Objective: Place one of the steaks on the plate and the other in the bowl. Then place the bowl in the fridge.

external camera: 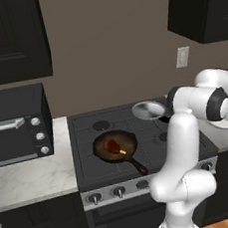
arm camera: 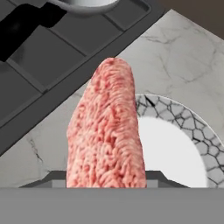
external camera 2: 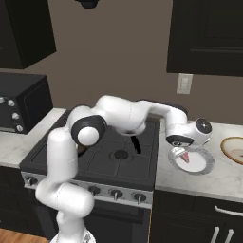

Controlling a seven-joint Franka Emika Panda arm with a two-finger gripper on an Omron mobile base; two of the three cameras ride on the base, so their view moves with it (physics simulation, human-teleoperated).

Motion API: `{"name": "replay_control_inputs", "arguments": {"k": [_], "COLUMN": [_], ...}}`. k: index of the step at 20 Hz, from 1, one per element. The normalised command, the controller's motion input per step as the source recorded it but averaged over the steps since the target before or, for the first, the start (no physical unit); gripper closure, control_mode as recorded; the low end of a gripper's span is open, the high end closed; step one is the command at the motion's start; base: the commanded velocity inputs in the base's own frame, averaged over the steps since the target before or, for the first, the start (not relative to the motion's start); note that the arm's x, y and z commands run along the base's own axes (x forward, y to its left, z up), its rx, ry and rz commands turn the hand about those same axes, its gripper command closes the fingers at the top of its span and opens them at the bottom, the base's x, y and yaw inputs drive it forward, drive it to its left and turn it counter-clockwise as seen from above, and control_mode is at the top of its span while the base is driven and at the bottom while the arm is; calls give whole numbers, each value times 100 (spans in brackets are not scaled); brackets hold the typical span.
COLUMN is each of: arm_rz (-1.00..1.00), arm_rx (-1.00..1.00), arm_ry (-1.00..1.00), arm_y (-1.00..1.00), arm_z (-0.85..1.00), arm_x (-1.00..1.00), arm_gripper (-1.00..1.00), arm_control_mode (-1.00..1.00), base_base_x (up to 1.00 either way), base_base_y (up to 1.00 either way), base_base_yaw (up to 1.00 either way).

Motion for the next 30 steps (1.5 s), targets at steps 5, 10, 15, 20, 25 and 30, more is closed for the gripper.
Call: {"name": "replay_control_inputs", "arguments": {"k": [5, 10, 15, 20, 25, 30], "arm_rz": [0, 0, 0, 0, 0, 0], "arm_rx": [0, 0, 0, 0, 0, 0], "arm_ry": [1, 0, 2, 4, 3, 1], "arm_y": [0, -3, -20, -38, -26, -14], "arm_z": [-11, -33, -29, -20, -17, -21], "arm_x": [30, 32, 23, 12, 13, 13], "arm_gripper": [100, 100, 100, 100, 100, 100], "arm_control_mode": [-100, -100, -100, -100, -100, -100], "base_base_x": [0, 0, 0, 0, 0, 0], "base_base_y": [0, 0, 0, 0, 0, 0], "base_base_yaw": [0, 0, 0, 0, 0, 0]}}
